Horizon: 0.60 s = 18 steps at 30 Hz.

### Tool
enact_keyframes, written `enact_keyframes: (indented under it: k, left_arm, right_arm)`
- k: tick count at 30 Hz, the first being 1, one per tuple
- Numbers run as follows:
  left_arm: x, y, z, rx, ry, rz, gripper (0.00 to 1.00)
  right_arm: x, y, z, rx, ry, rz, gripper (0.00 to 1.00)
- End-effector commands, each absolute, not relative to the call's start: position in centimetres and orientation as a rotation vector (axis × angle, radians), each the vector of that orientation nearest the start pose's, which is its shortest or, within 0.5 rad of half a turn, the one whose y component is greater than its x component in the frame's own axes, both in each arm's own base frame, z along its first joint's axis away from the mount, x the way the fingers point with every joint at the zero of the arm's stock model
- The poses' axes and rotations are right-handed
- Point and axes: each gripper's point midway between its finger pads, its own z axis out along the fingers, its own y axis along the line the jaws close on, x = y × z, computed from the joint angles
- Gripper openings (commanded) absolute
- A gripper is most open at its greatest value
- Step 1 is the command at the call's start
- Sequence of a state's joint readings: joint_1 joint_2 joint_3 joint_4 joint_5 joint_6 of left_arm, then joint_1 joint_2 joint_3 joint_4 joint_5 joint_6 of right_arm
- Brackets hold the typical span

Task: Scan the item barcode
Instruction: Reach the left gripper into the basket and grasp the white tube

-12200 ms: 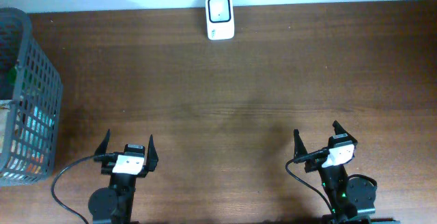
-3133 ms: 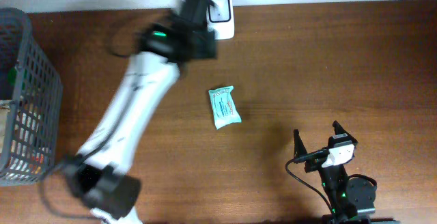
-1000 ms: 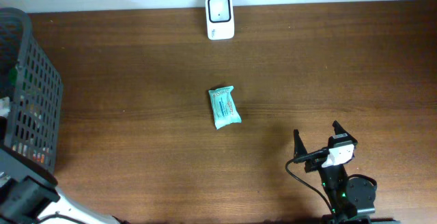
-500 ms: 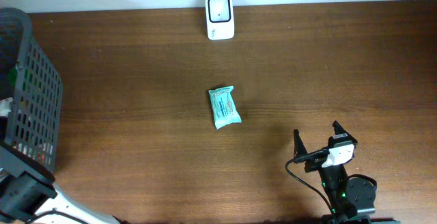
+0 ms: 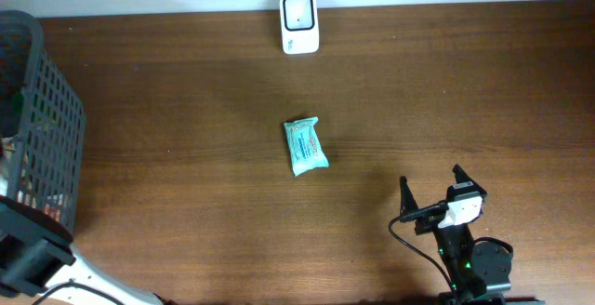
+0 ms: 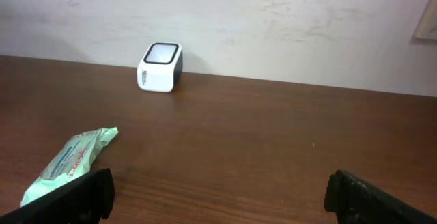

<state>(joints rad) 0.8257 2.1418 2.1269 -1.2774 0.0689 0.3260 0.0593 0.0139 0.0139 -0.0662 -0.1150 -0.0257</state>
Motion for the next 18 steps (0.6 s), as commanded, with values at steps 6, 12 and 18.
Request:
enact_keyframes:
  k: [6,12,18]
  left_arm:
    - [40.9,26.8,33.2,-0.423,2.341,-0.018,0.00]
    - [41.3,19.3,41.1,-0.228,2.194,-0.008,0.00]
    - [39.9,8.3,42.1,-0.034,2.260,-0.160,0.00]
  right_arm:
    - [24.4,3.5,15.8,-0.158,1.634,0.126,0.98]
    - [24.4,3.5,15.8,-0.158,1.634,0.126,0.98]
    - [24.4,3.5,15.8,-0.158,1.634,0.126,0.98]
